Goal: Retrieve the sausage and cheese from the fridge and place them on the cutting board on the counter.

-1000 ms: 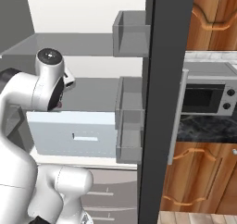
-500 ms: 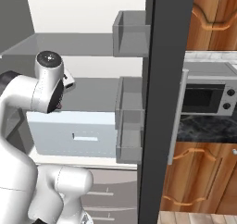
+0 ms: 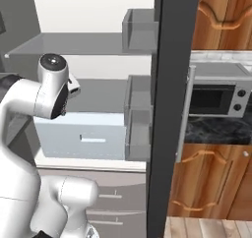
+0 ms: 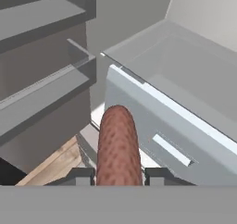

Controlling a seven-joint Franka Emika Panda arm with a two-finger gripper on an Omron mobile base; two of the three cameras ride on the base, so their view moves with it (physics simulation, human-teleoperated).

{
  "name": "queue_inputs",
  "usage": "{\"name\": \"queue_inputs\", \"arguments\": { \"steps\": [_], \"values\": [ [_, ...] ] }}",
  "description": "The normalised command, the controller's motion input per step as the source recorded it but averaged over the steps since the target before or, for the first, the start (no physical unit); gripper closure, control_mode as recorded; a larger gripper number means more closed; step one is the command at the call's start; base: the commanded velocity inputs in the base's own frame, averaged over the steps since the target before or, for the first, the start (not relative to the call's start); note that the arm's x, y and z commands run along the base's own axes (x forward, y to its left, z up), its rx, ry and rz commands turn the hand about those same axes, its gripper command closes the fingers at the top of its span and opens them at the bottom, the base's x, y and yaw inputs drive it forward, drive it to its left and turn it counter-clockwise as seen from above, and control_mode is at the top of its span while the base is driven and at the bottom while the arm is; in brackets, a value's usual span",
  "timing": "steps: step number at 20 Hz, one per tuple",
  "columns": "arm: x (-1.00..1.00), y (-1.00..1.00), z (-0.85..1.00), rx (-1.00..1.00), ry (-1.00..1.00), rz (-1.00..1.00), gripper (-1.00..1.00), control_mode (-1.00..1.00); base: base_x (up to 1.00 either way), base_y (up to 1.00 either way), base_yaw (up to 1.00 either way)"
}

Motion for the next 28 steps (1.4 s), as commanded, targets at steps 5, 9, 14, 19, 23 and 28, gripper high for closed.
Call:
{"name": "queue_inputs", "arguments": {
  "steps": [5, 9, 14, 19, 23, 28],
  "values": [
    [0.0, 0.0, 0.0, 0.0, 0.0, 0.0, 1.0, 1.0, -0.94, -0.01, 0.0],
    [0.0, 0.0, 0.0, 0.0, 0.0, 0.0, 1.0, 1.0, -0.94, -0.01, 0.0],
    [0.0, 0.0, 0.0, 0.0, 0.0, 0.0, 1.0, 1.0, -0.94, -0.01, -0.05],
    [0.0, 0.0, 0.0, 0.0, 0.0, 0.0, 1.0, 1.0, -0.3, 0.1, -0.81],
    [0.0, 0.0, 0.0, 0.0, 0.0, 0.0, 1.0, 1.0, 0.0, 0.06, -1.0],
    [0.0, 0.0, 0.0, 0.0, 0.0, 0.0, 1.0, 1.0, 0.0, 0.06, -1.0]
  ]
}}
